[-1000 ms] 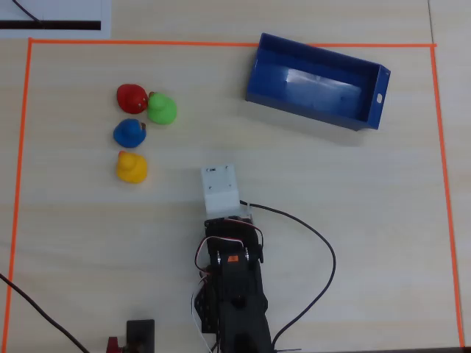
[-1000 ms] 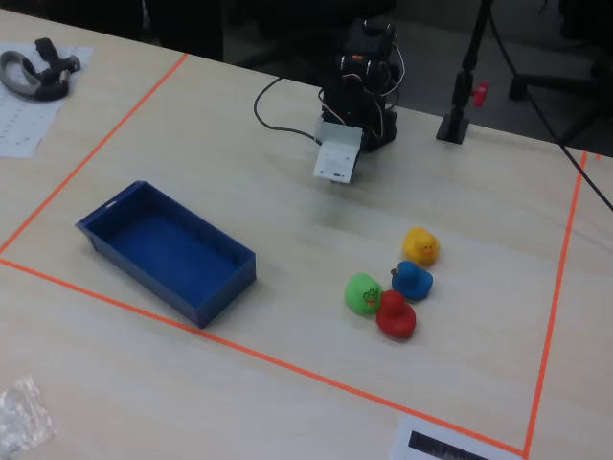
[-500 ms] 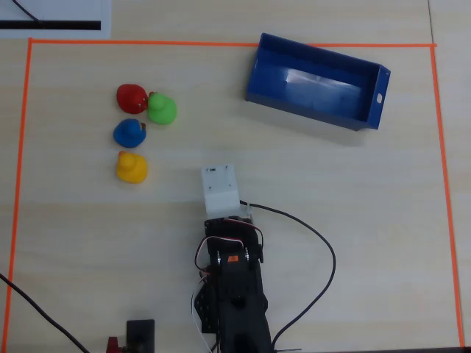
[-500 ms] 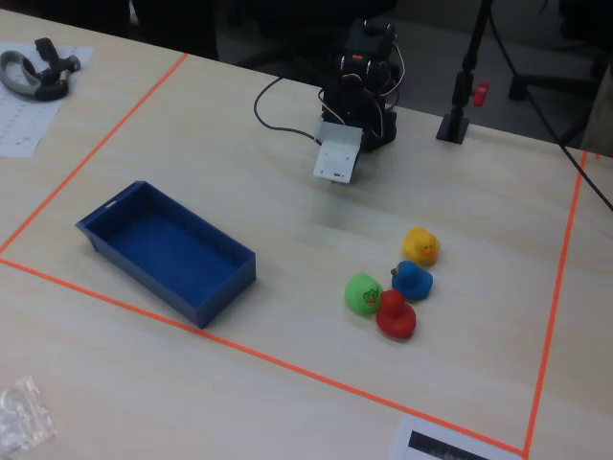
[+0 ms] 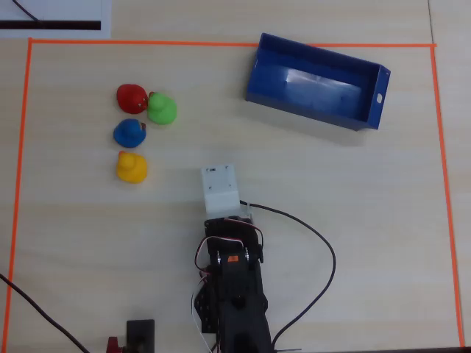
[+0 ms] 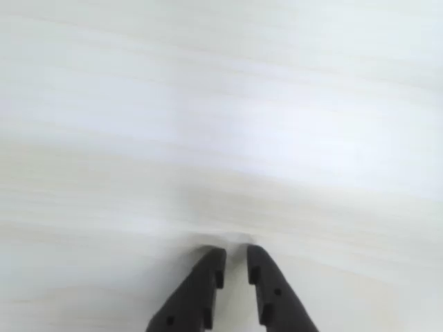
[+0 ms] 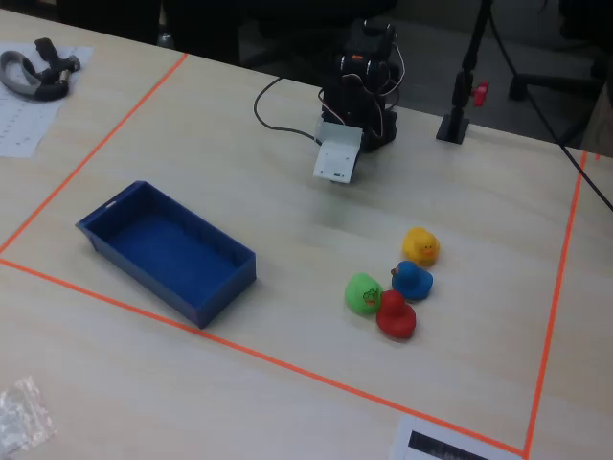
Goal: Grasp blue duck and put it into box.
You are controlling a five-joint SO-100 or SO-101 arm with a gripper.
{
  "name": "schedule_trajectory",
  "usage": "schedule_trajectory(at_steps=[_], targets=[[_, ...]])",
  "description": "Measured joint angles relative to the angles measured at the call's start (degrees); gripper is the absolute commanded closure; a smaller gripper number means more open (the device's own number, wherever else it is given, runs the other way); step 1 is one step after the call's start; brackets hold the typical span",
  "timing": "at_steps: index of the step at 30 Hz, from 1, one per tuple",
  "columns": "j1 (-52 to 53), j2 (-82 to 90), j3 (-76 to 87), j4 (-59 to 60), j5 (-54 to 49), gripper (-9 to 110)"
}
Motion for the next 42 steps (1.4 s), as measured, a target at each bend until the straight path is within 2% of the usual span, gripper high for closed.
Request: schedule_trajectory(at_steps=[6, 8, 16, 20, 24, 31, 37, 42], targets=[[0.0, 0.0, 0.0, 0.0, 0.0, 98], [0.0, 0.0, 0.0, 0.0, 0.0, 101], [-0.09, 0.0, 0.0, 0.0, 0.0, 101], [-2.64, -7.38, -2.9, -3.69, -0.18, 101], [-5.63, -24.17, -16.96, -9.93, 4.92, 101], [-13.97, -62.75, -55.28, -12.48, 18.98, 68], [-17.84, -91.76, -84.29, -13.1, 20.48, 63], [-18.9, -104.41, -94.22, -14.59, 18.81, 62]])
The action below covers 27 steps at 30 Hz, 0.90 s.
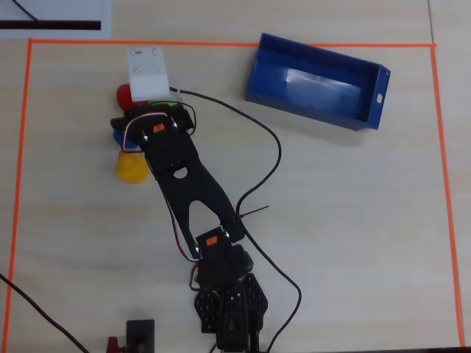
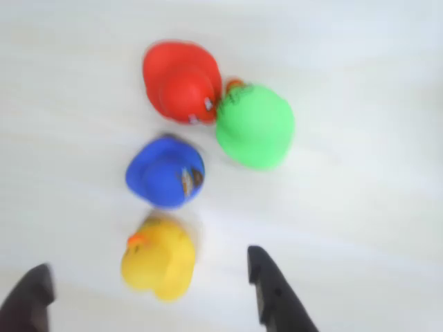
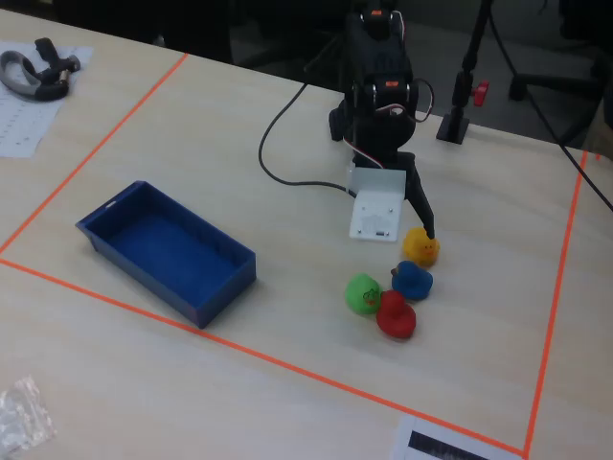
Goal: Grasp blue duck and put it into box.
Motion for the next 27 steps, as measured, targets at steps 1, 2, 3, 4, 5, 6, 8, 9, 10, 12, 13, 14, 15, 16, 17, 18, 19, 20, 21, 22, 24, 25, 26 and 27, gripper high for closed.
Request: schedule_trajectory(at_steps=[1, 2, 3, 4, 5, 6, 8, 9, 10, 12, 13, 14, 15, 16, 17, 18, 19, 20, 21, 22, 24, 25, 26, 27], targets=[[-0.18, -1.76, -0.79, -0.7, -0.09, 62], [-0.35, -3.16, -1.23, -1.23, -0.18, 62], [-0.53, -4.66, -1.58, -1.76, -0.18, 63], [-0.7, -5.71, -1.76, -1.93, -0.18, 63], [-0.88, -6.5, -1.76, -2.11, -0.09, 63], [-1.05, -7.03, -1.76, -2.2, 0.09, 63], [-1.41, -7.29, -1.76, -2.81, 0.62, 63], [-1.67, -7.29, -1.76, -3.34, 1.05, 63], [-1.93, -7.73, -1.49, -3.87, 1.49, 63], [-2.55, -9.05, -1.23, -4.66, 2.2, 63], [-2.9, -9.58, -1.14, -4.92, 2.46, 63], [-3.25, -10.02, -1.14, -5.27, 2.9, 64], [-3.69, -10.37, -1.14, -5.71, 3.08, 64], [-4.13, -10.9, -1.14, -6.15, 3.08, 64], [-4.57, -11.6, -1.14, -6.68, 3.25, 64], [-5.01, -12.22, -1.14, -7.12, 3.52, 64], [-5.45, -12.57, -1.14, -7.56, 3.87, 64], [-5.63, -12.92, -1.14, -7.82, 4.04, 64], [-5.71, -13.36, -1.14, -8.09, 4.13, 64], [-5.8, -13.8, -1.14, -8.44, 4.22, 64], [-5.8, -14.85, -1.23, -8.88, 4.48, 64], [-5.8, -15.47, -1.23, -9.14, 4.48, 64], [-5.8, -15.91, -1.23, -9.58, 4.39, 64], [-5.8, -16.26, -1.23, -10.02, 4.31, 64]])
